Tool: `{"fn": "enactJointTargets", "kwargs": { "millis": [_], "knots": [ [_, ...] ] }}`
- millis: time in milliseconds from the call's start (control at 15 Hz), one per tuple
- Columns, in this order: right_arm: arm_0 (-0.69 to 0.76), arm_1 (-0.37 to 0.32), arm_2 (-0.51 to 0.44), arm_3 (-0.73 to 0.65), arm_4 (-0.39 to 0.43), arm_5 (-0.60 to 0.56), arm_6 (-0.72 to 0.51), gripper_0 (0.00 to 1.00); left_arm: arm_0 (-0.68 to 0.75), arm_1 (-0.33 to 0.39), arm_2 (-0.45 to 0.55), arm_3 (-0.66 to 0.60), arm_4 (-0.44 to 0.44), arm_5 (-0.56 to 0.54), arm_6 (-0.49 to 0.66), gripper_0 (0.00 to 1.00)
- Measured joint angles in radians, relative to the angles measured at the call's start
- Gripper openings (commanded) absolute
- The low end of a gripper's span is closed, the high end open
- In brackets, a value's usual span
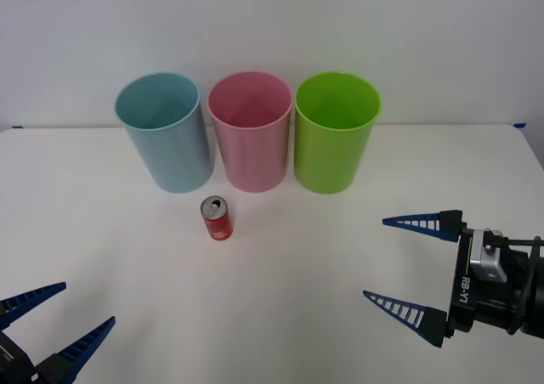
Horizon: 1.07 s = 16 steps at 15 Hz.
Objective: Put cans in the blue bin and PET bottles in the pink bin and trash in the green bin.
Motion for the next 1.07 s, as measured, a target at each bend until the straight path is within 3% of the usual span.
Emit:
{"fn": "enactJointTargets", "kwargs": {
  "millis": [1067],
  "knots": [
    [0.000,0.000,0.000,0.000,0.000,0.000,0.000,1.00,0.000,0.000,0.000,0.000,0.000,0.000,0.000,1.00]
  ]
}}
